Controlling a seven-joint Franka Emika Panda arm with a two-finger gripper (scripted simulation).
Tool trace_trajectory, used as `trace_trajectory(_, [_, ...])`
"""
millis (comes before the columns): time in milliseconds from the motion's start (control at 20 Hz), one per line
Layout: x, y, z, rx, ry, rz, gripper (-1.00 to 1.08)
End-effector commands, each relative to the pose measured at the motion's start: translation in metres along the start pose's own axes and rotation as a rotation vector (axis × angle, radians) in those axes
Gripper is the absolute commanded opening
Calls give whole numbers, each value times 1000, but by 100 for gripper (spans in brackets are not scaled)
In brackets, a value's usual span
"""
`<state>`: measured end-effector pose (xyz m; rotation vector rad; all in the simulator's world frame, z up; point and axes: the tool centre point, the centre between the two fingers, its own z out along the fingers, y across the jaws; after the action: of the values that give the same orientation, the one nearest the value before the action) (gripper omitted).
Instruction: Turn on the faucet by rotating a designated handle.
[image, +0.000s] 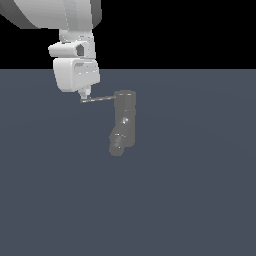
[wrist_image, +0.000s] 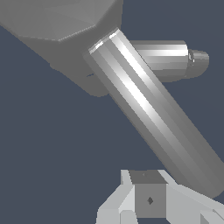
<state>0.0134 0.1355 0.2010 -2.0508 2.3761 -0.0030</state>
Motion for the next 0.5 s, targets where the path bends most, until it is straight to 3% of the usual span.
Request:
trace_trajectory(0, [6,4,0,-1,1,2,-100])
trace_trajectory(450, [24,24,0,-2,1,0,-100])
